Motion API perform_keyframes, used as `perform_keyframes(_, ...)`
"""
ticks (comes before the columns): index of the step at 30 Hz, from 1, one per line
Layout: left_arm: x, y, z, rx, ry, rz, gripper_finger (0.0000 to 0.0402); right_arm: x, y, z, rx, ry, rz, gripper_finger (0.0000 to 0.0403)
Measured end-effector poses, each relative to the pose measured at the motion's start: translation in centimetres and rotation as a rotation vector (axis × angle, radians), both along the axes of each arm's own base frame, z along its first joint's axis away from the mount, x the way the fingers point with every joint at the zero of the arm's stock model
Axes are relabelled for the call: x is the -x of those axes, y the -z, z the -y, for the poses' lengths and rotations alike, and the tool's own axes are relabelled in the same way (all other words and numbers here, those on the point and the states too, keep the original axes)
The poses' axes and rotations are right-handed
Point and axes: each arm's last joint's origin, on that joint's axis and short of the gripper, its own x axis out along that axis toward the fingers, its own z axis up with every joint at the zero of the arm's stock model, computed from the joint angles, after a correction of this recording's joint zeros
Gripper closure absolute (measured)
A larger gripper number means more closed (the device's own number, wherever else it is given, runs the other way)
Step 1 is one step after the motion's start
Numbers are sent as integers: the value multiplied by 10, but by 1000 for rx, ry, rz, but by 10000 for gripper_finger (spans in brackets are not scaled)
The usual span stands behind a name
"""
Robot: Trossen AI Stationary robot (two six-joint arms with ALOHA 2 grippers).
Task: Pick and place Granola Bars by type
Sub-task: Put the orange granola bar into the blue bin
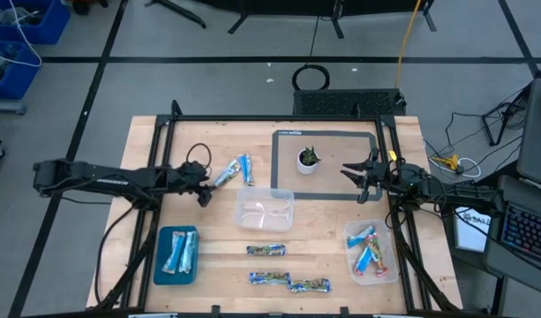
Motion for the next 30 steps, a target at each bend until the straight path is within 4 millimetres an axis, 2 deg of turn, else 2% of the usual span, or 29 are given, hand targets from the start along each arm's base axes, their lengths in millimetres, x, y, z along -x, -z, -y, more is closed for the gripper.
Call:
perform_keyframes(12,-12,15,-3,-14,-36,-57,163,0,0,0,0,0,0,321)
perform_keyframes(24,-15,14,-4,-53,-12,-35,163,0,0,0,0,0,0,321)
perform_keyframes(27,-16,13,-4,-55,13,-26,180,0,0,0,0,0,0,321)
perform_keyframes(30,-16,13,-3,-62,35,-29,223,0,0,0,0,0,0,321)
